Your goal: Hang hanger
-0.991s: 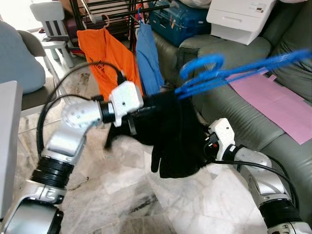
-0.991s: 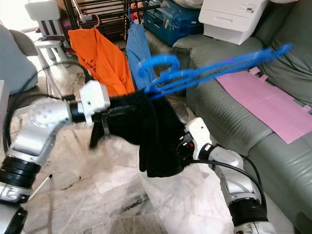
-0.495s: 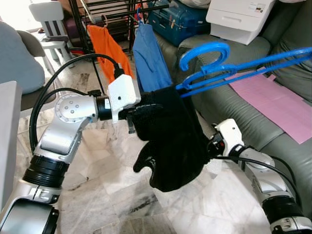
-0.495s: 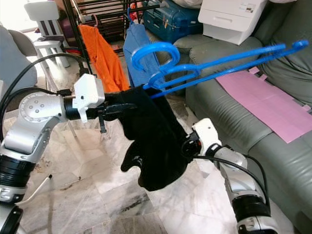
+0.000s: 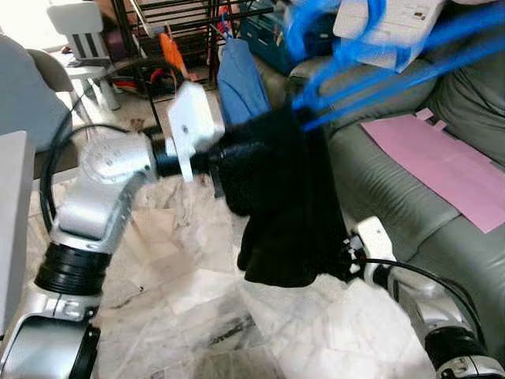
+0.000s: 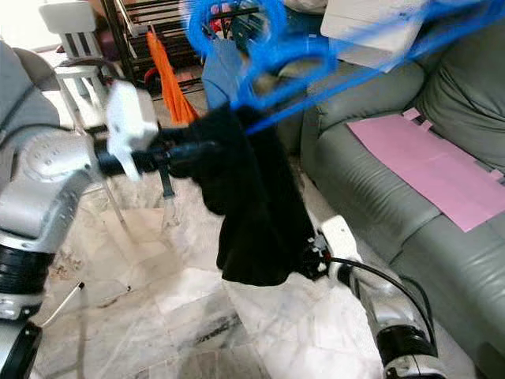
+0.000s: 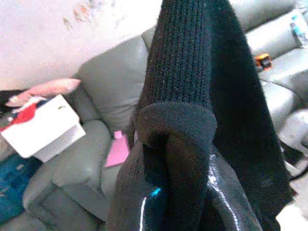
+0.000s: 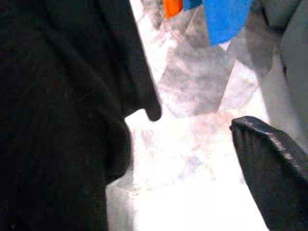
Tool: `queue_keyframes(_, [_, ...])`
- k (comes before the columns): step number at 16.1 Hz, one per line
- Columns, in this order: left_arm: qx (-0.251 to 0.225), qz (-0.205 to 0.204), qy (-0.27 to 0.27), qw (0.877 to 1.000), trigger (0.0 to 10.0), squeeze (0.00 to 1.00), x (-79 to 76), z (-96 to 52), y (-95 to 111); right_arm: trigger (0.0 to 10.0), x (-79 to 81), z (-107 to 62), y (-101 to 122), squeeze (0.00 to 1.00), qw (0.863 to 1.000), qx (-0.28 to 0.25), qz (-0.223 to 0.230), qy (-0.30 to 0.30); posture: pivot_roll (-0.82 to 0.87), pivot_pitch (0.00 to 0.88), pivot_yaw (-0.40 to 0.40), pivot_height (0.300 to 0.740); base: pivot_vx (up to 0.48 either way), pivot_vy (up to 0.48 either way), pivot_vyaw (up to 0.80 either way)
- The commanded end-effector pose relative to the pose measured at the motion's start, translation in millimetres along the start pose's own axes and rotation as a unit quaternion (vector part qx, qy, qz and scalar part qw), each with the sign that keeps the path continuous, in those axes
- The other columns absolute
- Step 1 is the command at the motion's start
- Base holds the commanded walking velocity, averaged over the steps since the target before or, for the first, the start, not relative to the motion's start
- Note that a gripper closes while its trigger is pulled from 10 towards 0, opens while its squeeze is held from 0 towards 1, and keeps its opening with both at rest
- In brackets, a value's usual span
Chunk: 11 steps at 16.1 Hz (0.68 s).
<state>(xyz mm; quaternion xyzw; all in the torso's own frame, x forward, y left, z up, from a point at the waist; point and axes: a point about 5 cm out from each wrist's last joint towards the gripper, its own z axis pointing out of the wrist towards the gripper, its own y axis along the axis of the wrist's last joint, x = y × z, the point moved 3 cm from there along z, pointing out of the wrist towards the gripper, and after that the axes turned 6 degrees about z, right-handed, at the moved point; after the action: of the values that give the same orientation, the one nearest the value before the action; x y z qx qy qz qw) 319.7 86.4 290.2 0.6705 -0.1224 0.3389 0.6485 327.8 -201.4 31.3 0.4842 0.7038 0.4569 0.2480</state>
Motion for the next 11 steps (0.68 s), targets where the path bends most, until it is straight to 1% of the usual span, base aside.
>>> queue_keyframes(1, [-0.024, 0.022, 0.015, 0.999, 0.0, 0.00, 9.6, -2.5, 18, 0.0, -7.3, -3.5, -4, 0.00, 1.000, 0.007, 0.020, -0.015, -0.09, 0.074, 0.001, 0.740, 0.000, 0.000, 0.00])
queue_keyframes(2, [-0.010, 0.023, 0.027, 0.999, 0.0, 0.00, 15.1, -9.3, 13, 0.0, -20.0, -8.2, -5, 0.00, 0.998, 0.003, 0.050, -0.047, -0.09, 0.076, 0.003, 0.740, 0.000, 0.000, 0.00])
queue_keyframes(3, [0.000, 0.020, 0.033, 0.999, 0.0, 0.00, 16.5, -13.7, 8, 0.0, -30.0, -12.4, -2, 0.00, 0.995, -0.004, 0.065, -0.070, -0.09, 0.075, 0.004, 0.740, 0.000, 0.000, 0.00])
queue_keyframes(5, [0.020, 0.008, 0.041, 0.999, 0.0, 0.00, 15.4, -20.6, -4, 0.0, -48.8, -20.5, 12, 0.00, 0.990, -0.037, 0.073, -0.114, -0.10, 0.076, 0.007, 0.740, 0.000, 0.000, 0.00])
queue_keyframes(6, [0.031, -0.007, 0.046, 0.998, 0.0, 0.00, 13.2, -24.9, -13, 0.0, -58.0, -24.3, 24, 0.00, 0.985, -0.063, 0.084, -0.134, -0.10, 0.077, 0.009, 0.740, 0.000, 0.000, 0.00])
queue_keyframes(7, [0.050, -0.018, 0.046, 0.998, 0.0, 0.00, 8.5, -30.5, -25, 0.0, -65.8, -27.9, 38, 0.00, 0.981, -0.088, 0.088, -0.151, -0.11, 0.077, 0.010, 0.740, 0.000, 0.000, 0.00])
queue_keyframes(8, [0.085, -0.031, 0.040, 0.995, 0.0, 0.00, -1.5, -41.1, -45, 0.0, -75.8, -33.5, 62, 0.00, 0.972, -0.129, 0.093, -0.173, -0.11, 0.077, 0.014, 0.740, 0.000, 0.000, 0.00])
queue_keyframes(10, [0.114, -0.044, 0.033, 0.992, 0.0, 0.00, -11.2, -51.2, -60, 0.0, -81.1, -37.9, 86, 0.00, 0.964, -0.166, 0.091, -0.185, -0.11, 0.076, 0.013, 0.740, 0.000, 0.000, 0.00])
queue_keyframes(11, [0.134, -0.085, 0.040, 0.987, 0.0, 0.00, -21.3, -64.8, -76, 0.0, -84.4, -42.2, 124, 0.00, 0.950, -0.223, 0.097, -0.197, -0.11, 0.072, 0.006, 0.740, 0.000, 0.000, 0.00])
